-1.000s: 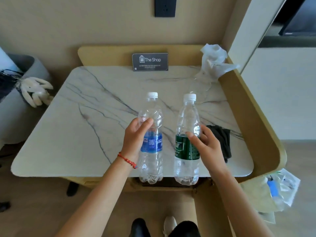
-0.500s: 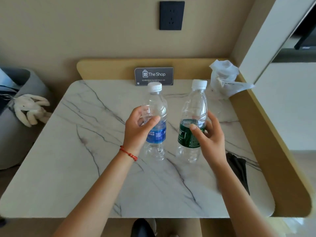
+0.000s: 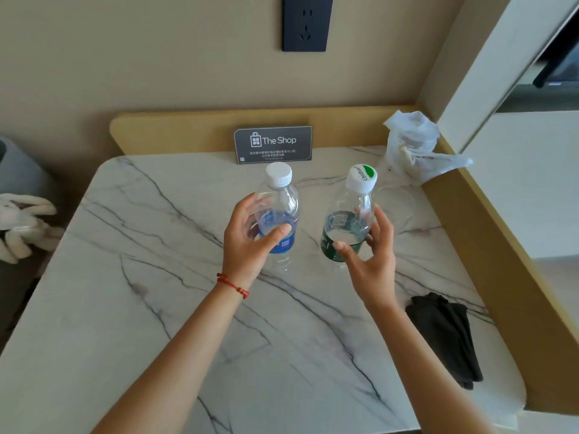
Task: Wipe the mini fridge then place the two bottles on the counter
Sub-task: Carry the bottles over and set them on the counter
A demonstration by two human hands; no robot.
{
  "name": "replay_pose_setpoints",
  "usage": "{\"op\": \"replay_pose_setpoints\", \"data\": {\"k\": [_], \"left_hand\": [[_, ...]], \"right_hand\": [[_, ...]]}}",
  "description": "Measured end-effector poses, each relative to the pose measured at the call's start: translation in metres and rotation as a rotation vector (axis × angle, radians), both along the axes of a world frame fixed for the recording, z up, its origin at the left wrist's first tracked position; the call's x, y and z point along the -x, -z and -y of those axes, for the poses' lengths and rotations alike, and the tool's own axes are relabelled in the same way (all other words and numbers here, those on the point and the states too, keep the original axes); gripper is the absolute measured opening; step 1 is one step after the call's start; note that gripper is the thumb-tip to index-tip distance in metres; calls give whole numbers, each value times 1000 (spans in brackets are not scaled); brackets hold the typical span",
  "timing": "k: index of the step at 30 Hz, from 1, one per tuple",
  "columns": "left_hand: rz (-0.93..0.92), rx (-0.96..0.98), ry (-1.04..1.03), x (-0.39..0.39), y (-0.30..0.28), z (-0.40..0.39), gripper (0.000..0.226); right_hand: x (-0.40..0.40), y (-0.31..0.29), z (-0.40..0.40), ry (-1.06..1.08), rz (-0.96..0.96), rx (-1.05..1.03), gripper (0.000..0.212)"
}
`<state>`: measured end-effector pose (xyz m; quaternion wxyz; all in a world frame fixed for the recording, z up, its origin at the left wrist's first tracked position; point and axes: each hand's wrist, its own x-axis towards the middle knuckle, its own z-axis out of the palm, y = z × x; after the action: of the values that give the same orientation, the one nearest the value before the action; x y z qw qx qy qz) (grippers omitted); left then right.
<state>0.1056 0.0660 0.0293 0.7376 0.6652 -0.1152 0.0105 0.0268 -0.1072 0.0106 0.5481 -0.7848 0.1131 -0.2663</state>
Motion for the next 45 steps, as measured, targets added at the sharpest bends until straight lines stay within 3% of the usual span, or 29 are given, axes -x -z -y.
{"op": "replay_pose_setpoints", "data": {"k": [7, 17, 27, 45], "left_hand": [[12, -18, -23, -3, 9, 0, 64], [-25, -115, -12, 8, 32, -2, 53], [-108, -163, -40, -1, 52, 5, 59], [-49, -229, -106, -69, 60, 57, 58]], "right_hand": [[-3, 7, 7, -24, -26, 5, 81], [2, 21, 14, -51, -80, 5, 86], [-18, 29, 16, -56, -160, -46, 67], [-91, 32, 34, 3, -118, -96, 69]]}}
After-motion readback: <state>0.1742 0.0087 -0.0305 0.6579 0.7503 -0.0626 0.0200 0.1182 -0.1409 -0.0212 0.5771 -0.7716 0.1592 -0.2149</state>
